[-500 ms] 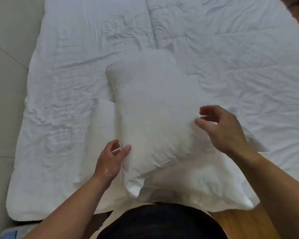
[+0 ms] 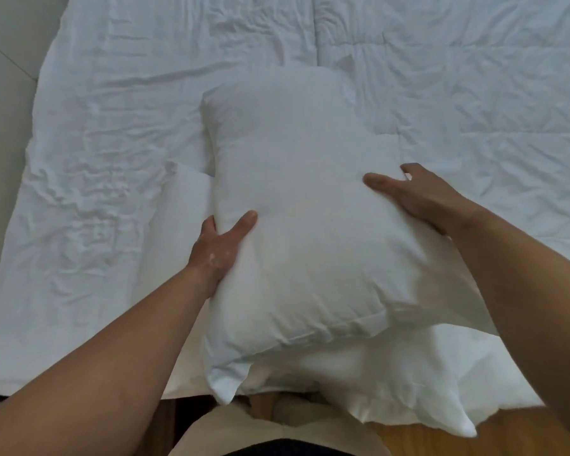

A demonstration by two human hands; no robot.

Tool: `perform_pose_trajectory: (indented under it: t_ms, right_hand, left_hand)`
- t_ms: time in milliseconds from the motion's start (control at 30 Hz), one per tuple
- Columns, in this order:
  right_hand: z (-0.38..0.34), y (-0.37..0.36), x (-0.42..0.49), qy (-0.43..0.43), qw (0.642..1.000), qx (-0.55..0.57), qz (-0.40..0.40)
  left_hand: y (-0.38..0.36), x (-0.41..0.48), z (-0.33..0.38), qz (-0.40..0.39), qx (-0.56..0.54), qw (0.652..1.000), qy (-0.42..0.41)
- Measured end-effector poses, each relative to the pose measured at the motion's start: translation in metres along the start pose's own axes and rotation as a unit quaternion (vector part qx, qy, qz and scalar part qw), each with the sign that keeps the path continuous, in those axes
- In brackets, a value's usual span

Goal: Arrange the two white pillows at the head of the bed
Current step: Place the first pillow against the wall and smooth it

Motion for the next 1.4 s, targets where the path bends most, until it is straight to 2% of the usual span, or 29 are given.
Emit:
perform_pose_trajectory:
  t_ms: [233, 467, 800, 1133, 1400]
  right_hand:
    - [0.020, -0.021, 0.021, 0.002, 0.993, 0.103, -0.063]
    - [0.027, -0.033, 0.009, 0.036, 0.983, 0.182, -0.015]
    - [-0.025, -0.033, -0.062, 0.143, 0.961, 0.235, 0.027]
    - [-0.114, -0.085, -0.129, 0.221, 0.938, 0.266, 0.003]
    - [-0.218, -0.199, -0.161, 0.237, 0.912, 0.330, -0.058]
  left_hand:
    - [-0.016, 0.021, -0.013, -0.009, -0.028, 0.999, 0.017]
    - [-0.022, 0.011, -0.015, -0.025, -0.077, 0.997, -0.009]
    - [0.021, -0.031, -0.002, 0.038, -0.090, 0.990, -0.101]
    - [0.157, -0.071, 0.005, 0.103, -0.097, 0.975, -0.173]
    - [0.319, -0.059, 0.003, 0.181, -0.026, 0.964, -0.194]
Point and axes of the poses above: each hand's wrist, its own x-axis towards the middle knuckle, its own y-axis out of the back of the hand, z = x × y, the point moved 1 cm from there along x, towards the middle knuckle, and after that the axes turned 1 degree about z, right-handed, at the moved point
